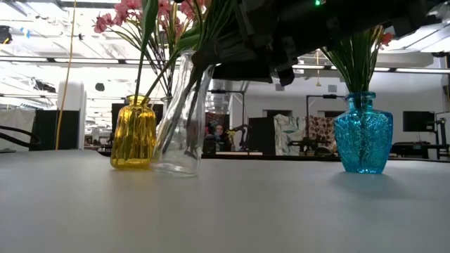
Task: Sort flowers into vase by color
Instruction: Put the blue flowers into the bottom transparent vase
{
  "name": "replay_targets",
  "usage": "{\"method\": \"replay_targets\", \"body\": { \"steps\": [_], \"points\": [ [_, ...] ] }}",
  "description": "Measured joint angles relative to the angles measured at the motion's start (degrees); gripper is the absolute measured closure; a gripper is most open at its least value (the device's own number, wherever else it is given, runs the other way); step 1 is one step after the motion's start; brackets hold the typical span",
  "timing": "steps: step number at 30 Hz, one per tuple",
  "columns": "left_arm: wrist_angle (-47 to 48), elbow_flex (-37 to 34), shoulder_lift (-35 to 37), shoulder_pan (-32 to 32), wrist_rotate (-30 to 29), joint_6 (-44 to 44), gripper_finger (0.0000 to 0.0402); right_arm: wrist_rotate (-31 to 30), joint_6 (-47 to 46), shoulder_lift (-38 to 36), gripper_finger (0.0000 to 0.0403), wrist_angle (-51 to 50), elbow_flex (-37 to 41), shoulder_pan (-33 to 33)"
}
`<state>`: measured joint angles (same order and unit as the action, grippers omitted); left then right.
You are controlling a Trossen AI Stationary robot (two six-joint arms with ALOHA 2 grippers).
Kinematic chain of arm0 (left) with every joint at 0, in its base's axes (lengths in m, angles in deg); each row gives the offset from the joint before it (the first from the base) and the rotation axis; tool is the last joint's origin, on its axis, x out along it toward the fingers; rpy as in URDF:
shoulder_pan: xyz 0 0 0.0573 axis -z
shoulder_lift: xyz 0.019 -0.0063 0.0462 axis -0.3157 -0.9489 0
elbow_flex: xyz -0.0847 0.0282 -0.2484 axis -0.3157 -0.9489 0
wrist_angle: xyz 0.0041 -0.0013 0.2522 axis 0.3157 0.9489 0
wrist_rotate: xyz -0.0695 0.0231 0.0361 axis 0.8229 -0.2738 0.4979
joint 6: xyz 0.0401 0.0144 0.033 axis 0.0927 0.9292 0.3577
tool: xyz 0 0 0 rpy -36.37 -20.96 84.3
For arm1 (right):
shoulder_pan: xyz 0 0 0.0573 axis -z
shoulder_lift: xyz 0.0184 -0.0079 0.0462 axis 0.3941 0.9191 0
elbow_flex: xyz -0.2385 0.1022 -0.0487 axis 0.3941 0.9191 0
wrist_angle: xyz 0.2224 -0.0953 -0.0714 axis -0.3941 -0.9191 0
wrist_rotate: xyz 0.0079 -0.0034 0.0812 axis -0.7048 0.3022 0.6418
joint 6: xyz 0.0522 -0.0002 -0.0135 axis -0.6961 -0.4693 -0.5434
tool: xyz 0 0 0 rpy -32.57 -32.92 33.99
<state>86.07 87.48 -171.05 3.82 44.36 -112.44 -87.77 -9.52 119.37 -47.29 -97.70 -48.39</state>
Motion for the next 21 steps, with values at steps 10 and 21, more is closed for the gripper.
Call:
{"method": "replay_targets", "body": {
  "steps": [10, 21],
  "points": [
    [0.05, 0.0, 0.0, -0.02, -0.08, 0.0, 0.0196, -0.02, -5.36, 0.0, 0.0136, 0.02, 0.02, 0.75],
    [0.11, 0.0, 0.0, 0.87, -3.05, -1.75, 0.0196, 3.76, -4.71, 0.0, 0.0137, -0.05, 0.02, 1.07]
  ]
}}
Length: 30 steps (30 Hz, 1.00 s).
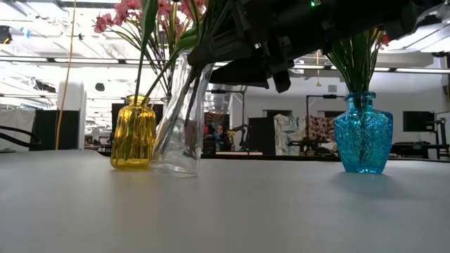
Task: Sort flowers into vase by color
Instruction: Put the blue flowers into the bottom transparent vase
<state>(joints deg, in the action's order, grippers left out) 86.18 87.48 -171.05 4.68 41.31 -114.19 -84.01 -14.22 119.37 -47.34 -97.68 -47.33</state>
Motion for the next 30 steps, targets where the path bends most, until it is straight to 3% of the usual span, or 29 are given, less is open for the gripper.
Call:
{"method": "replay_targets", "body": {
  "steps": [10, 30],
  "points": [
    [3.57, 0.0, 1.11, 4.66, -11.97, -2.6, 0.0196, 0.2, 4.27, 0.0, 0.0137, 0.39, 0.02, -0.24],
    [10.62, 0.0, 1.11, 8.2, -20.05, -14.18, 0.0196, 0.18, 4.29, 0.0, 0.0137, 0.57, 0.02, -0.98]
  ]
}}
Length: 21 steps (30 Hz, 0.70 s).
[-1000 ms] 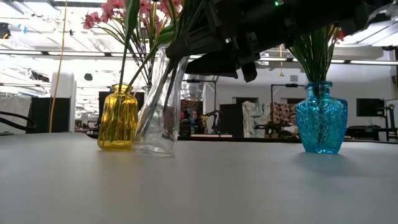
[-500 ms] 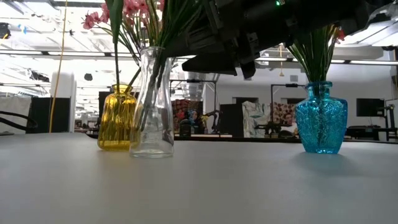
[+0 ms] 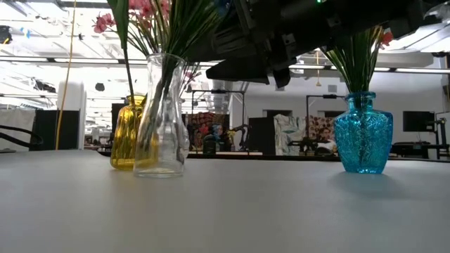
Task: Sort flowers into vase by color
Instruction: Put the blue flowers into the bottom transparent vase
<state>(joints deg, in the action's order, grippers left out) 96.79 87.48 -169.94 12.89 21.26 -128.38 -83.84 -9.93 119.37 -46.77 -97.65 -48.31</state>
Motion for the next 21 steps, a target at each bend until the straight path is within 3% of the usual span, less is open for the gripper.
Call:
{"method": "replay_targets", "body": {
  "steps": [21],
  "points": [
    [0.02, 0.0, 0.0, 0.91, -2.46, -1.29, 0.0196, -0.02, -0.02, 0.0, 0.0137, 0.0, 0.0, 0.64]
  ]
}}
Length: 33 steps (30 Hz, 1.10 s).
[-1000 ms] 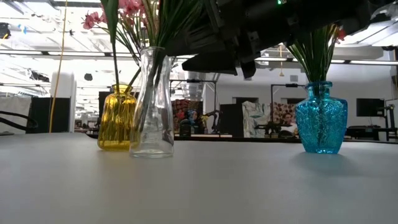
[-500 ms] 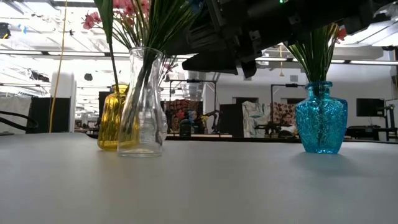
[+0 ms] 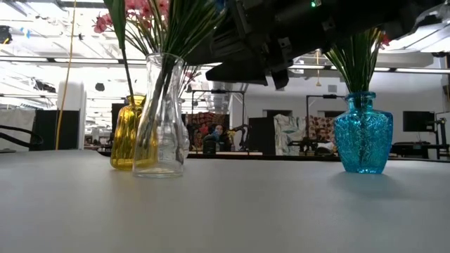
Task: Sort flowers into vase by color
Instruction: Put the blue flowers into the bottom transparent vase
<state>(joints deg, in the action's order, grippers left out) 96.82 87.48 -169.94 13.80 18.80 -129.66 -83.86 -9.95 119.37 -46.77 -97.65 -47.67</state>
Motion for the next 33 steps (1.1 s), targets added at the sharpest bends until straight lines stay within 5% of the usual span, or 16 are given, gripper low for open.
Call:
{"method": "replay_targets", "body": {
  "steps": [19, 24, 33],
  "points": [
    [-0.02, 0.0, 0.0, -0.01, -0.06, 0.45, 0.0196, 0.28, 0.0, 0.02, 0.0137, -0.09, 0.0, -0.25],
    [-0.02, 0.0, 0.0, 0.01, -0.04, 0.48, 0.0196, 4.85, 0.02, 0.02, 0.0134, -0.13, 0.0, 0.27],
    [-0.04, 0.0, 0.0, 0.01, -0.05, 0.48, 0.0196, 9.14, 0.04, 0.02, 0.0048, 0.0, 0.0, 1.01]
  ]
}}
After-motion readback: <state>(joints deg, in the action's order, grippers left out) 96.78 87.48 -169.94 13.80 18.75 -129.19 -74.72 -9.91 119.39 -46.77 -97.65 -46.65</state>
